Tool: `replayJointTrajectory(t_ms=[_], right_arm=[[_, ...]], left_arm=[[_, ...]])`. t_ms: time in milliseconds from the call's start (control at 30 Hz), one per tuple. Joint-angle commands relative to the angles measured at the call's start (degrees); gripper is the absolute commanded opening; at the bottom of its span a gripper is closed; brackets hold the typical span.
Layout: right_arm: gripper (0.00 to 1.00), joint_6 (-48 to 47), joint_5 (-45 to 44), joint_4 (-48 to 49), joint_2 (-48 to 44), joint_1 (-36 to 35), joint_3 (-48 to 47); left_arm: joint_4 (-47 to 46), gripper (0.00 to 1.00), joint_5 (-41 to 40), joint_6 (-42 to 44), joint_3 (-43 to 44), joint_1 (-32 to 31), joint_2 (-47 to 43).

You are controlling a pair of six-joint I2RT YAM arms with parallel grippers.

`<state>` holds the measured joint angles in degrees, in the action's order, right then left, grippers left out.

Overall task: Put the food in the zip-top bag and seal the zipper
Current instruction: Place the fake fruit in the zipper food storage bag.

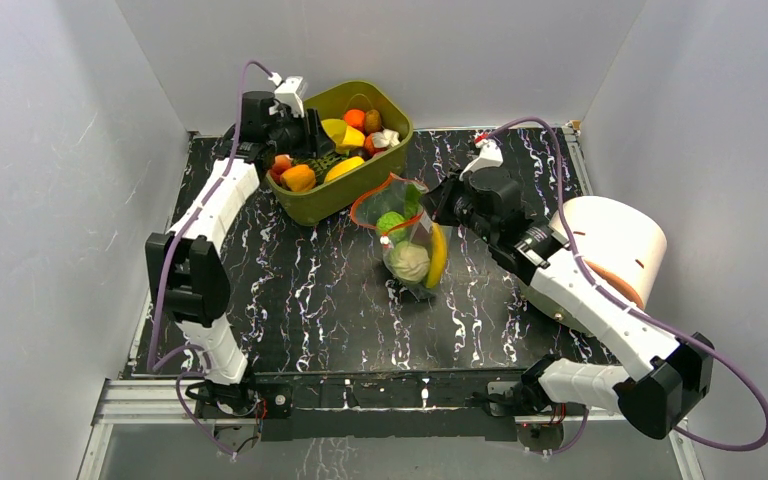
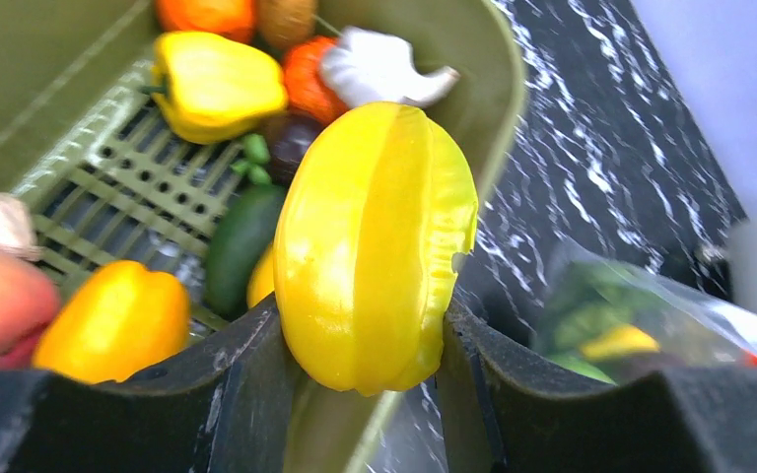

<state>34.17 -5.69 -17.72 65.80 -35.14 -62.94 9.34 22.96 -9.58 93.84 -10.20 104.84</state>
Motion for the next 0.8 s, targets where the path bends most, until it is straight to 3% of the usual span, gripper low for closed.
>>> replayJointTrajectory(t_ms=[0, 367, 600, 767], right_arm=[[0.0, 5.2, -0.6, 9.0, 0.7, 0.1, -1.1], [0.0, 7.8, -3.0, 10.6, 3.1, 0.1, -1.1], [0.0, 10.4, -2.0, 11.2, 3.7, 0.1, -1.5], [0.0, 10.1, -1.8, 10.9, 3.6, 0.1, -1.4]], left_arm=[[2.9, 0.16, 7.4, -1.3, -3.6, -2.2, -7.6], [-1.1, 0.19, 22.7, -8.3, -15.5, -3.0, -19.1], [1.4, 0.21, 24.8, -8.9, -18.2, -4.6, -21.7], [0.2, 0.23, 24.3, -8.8, -19.6, -9.8, -21.0]])
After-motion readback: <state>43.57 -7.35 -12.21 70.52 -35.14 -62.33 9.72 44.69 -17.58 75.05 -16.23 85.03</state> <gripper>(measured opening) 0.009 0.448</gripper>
